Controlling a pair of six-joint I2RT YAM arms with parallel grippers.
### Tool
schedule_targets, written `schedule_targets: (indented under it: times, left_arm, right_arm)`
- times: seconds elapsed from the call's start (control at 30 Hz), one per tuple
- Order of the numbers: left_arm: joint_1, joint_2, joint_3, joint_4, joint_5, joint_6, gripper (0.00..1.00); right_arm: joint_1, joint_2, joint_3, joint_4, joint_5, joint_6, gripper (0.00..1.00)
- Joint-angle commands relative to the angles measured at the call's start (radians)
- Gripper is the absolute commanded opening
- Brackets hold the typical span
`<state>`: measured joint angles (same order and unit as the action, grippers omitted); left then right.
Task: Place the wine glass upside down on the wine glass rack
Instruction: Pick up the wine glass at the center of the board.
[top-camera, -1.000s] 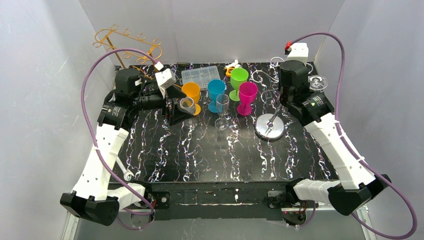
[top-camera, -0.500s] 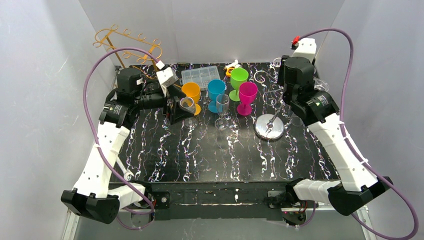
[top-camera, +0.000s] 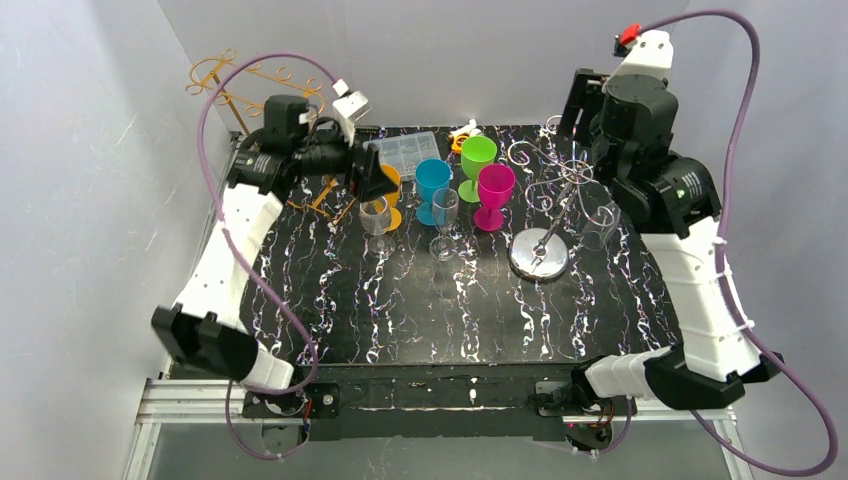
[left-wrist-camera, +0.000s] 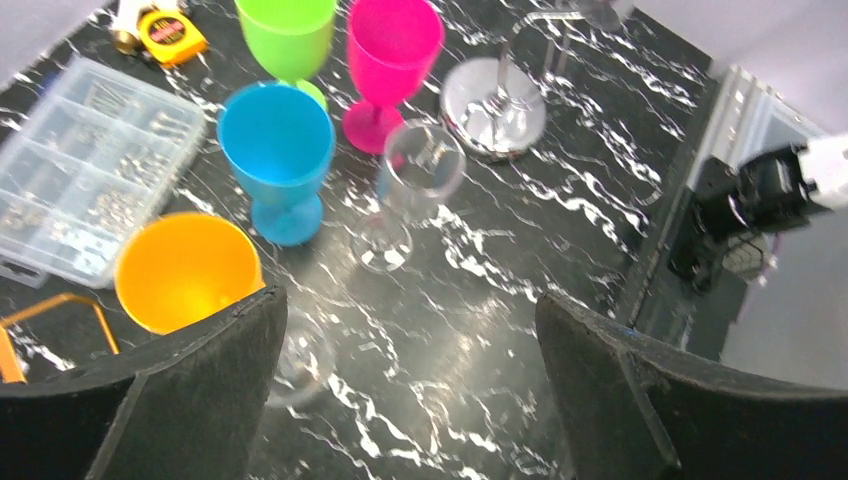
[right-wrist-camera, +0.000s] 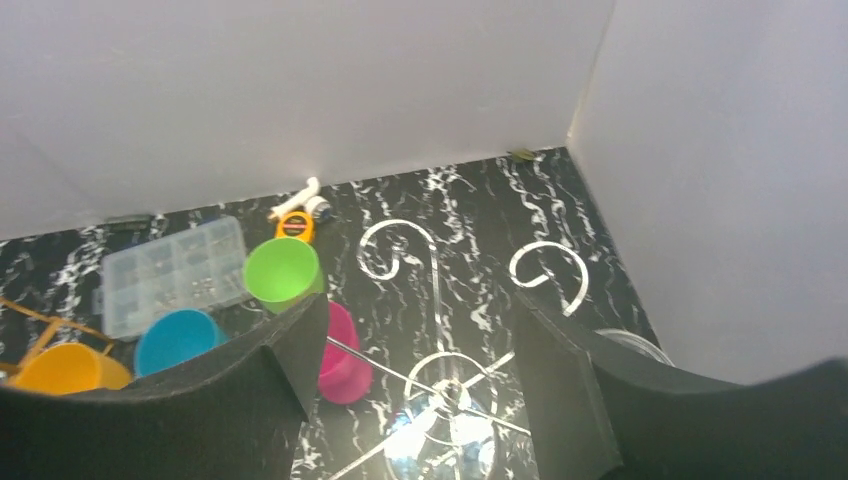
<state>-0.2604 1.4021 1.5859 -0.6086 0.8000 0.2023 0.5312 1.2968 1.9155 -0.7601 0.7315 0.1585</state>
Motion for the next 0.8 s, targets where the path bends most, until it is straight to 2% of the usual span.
schedule_targets:
  times: [0.0, 0.1, 0.23, 0.33, 0.57, 0.77]
  left_arm:
    - [-0.058, 0.163, 0.208, -0.104, -0.109, 0.013, 0.93]
    - [-0.103, 0.289, 0.353, -0.151, -0.184, 0.038, 0.91]
    - [-0.12, 0.473, 0.57, -0.196, -0.215, 0.009, 0.87]
    - [-0.13, 0.582, 0.685, -0.207, -0.242, 0.008, 0.82]
    - [-0.147, 0.716, 0.742, -0.207, -0.327, 0.059, 0.75]
    - [-0.147, 0.765, 0.729, -0.204, -0.356, 0.063, 0.71]
  right_arm:
    - [-0.001, 0.089, 0.124, -0.11, -0.122, 0.04, 0.75]
    - [0.0, 0.087, 0.129, -0.099, -0.161, 0.057, 0.73]
    - [-0.001, 0.065, 0.115, -0.077, -0.198, 0.074, 0.64]
    - [0.0, 0.04, 0.098, -0.063, -0.219, 0.083, 0.62]
    - [0.0, 0.017, 0.124, -0.057, -0.277, 0.091, 0.6]
    - [0.0, -0.012, 0.094, -0.046, -0.314, 0.114, 0.51]
